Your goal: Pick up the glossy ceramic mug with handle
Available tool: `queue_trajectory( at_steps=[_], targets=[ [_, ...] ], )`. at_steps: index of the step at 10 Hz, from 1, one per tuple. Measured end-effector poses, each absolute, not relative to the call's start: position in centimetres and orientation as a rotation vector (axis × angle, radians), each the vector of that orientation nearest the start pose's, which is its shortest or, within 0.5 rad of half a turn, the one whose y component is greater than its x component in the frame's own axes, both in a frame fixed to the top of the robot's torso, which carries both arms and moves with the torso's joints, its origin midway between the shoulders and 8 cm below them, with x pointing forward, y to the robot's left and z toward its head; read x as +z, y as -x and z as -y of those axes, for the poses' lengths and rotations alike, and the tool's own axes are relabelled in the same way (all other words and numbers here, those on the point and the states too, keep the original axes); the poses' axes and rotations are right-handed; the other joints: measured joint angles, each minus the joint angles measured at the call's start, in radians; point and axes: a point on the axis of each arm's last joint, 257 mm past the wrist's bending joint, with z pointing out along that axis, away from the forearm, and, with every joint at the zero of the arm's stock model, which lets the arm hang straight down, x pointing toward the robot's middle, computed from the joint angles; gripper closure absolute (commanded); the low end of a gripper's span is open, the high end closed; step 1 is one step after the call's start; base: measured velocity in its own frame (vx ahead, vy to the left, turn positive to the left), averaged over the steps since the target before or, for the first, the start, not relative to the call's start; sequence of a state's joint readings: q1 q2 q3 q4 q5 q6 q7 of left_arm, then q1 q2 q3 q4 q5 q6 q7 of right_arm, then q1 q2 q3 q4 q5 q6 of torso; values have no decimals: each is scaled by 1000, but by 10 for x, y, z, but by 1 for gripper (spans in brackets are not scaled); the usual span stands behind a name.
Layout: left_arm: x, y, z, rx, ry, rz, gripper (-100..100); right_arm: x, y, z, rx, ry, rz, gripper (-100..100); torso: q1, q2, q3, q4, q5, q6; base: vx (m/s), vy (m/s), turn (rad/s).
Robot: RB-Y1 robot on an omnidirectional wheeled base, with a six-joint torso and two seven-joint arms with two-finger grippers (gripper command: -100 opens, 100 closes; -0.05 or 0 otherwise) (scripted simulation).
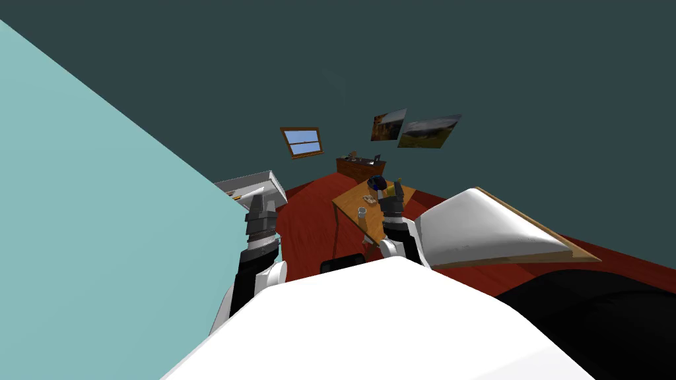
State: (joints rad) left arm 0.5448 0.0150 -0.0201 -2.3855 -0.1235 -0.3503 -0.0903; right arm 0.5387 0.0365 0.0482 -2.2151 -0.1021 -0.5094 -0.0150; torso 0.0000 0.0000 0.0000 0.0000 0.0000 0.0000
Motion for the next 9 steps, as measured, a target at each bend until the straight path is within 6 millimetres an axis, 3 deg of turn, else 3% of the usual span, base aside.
queue_trajectory(
  at_steps=[4,9],
  targets=[
    [27,-347,-265,-1116,604,-769,0,-37,-366,272,1368,-786,-714,-100,1,1,1,0,0,0,-20,24,73],
    [27,-347,-265,-1116,604,-769,0,-86,-401,264,1281,-724,-955,-100,3,2,1,1,1,0,-39,46,120]
  ],
)
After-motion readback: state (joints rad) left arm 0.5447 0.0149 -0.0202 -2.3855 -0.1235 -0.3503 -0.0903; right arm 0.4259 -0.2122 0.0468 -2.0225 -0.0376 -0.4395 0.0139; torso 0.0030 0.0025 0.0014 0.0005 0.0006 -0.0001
